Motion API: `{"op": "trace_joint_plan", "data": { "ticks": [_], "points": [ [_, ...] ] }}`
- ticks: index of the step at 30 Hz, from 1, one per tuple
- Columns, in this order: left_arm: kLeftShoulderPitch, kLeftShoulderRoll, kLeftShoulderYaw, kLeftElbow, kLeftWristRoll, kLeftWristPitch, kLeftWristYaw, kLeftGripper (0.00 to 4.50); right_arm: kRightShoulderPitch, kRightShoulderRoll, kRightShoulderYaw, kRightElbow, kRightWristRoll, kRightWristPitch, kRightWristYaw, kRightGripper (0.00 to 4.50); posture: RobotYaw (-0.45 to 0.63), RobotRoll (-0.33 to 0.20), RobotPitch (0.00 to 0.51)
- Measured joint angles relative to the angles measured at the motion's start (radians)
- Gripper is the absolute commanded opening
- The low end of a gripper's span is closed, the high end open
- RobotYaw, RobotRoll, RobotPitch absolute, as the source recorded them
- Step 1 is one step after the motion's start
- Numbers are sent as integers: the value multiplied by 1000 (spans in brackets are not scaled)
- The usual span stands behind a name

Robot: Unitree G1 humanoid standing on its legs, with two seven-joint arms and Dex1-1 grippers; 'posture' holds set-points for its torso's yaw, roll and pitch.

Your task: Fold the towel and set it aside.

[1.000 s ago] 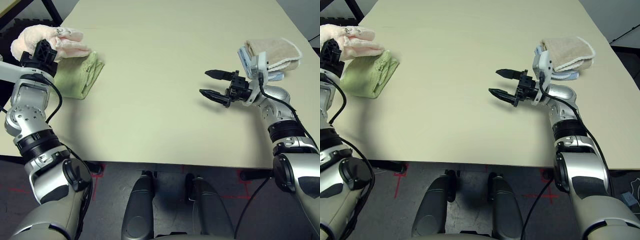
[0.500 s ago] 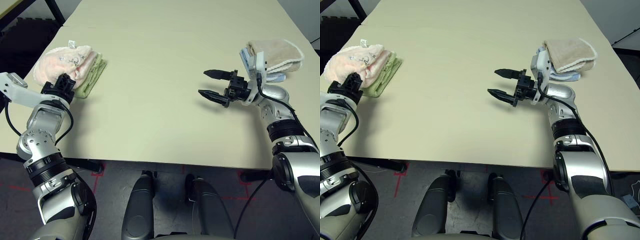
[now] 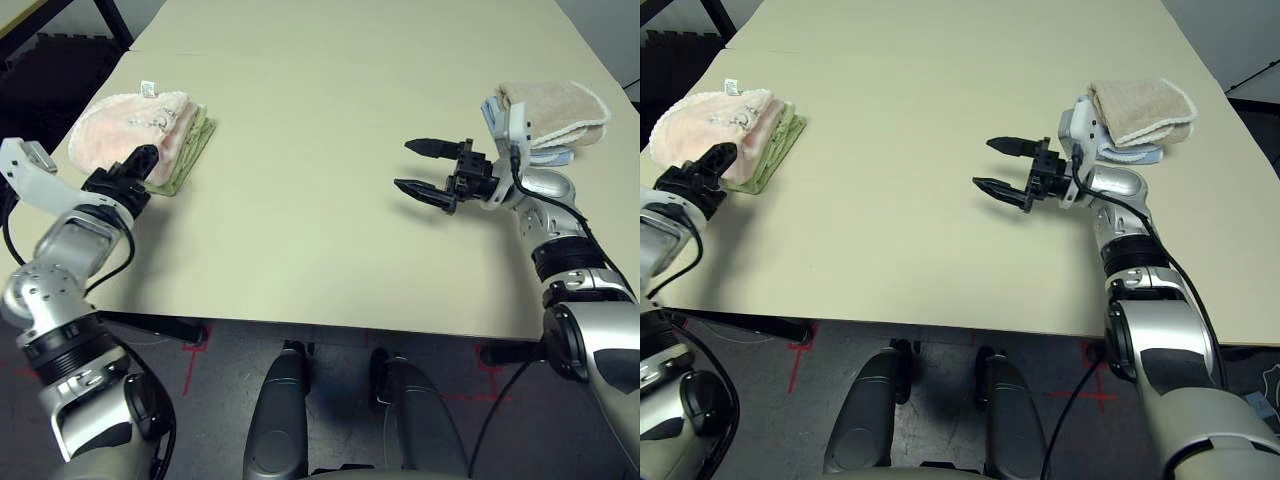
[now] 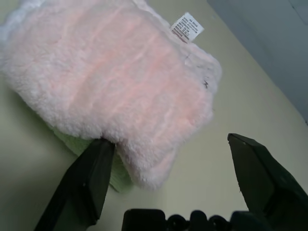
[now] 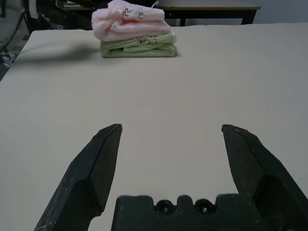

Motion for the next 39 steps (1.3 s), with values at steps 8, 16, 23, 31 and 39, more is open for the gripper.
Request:
{"op": "trace_joint_plan", "data": {
  "ticks": [8, 16, 23, 31, 39],
  "points": [
    [169, 287, 40, -87, -369, 270, -18, 4488, -5, 5, 0, 23, -4, -18, -4, 4500, 150, 0, 177],
    [30, 243, -250, -177, -38, -94, -222, 4488, -11, 17, -13, 73, -44, -18, -258, 4500, 118, 0, 161],
    [-118, -46, -557, 201, 546, -672, -266, 4488, -11, 87, -85, 101, -76, -17, -733, 4500, 53, 0, 161],
    [-226, -142, -609, 576, 809, -1023, -328, 4488, -46, 107, -148, 199, -80, -33, -996, 4500, 33, 0, 161],
    [-251, -160, -607, 834, 940, -1272, -321, 4488, -55, 107, -204, 244, -64, -177, -1039, 4500, 4, 0, 161]
  ]
}}
